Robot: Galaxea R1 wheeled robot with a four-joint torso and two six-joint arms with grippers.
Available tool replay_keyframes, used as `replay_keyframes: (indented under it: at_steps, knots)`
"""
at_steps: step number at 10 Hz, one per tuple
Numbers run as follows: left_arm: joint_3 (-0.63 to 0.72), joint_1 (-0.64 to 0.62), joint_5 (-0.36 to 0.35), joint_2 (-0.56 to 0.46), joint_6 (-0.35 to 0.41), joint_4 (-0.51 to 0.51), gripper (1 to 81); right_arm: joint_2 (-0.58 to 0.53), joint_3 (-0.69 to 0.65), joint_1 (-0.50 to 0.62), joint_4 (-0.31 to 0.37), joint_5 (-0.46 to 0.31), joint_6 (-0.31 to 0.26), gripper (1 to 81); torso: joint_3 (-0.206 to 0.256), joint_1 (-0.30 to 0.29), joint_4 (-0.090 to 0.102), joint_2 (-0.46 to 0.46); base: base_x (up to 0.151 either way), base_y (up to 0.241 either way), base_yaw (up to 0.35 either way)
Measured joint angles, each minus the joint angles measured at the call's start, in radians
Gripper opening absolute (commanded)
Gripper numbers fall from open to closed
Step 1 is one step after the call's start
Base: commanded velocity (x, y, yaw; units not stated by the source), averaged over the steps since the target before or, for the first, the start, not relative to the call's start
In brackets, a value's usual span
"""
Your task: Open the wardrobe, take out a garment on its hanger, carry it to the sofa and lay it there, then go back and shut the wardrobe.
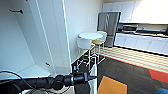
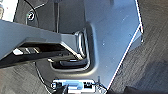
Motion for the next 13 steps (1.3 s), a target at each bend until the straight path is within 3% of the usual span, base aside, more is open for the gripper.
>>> replay_keyframes:
  at_steps: [13]
  knots:
    - [0.023, 0.006, 0.0, -0.028, 0.0, 0.026, 1.0, 0.003, 0.001, -0.003, -0.001, 0.015, 0.0, 81.1, 0.0, 0.0, 0.0, 0.0, 0.0, 0.0, -0.225]
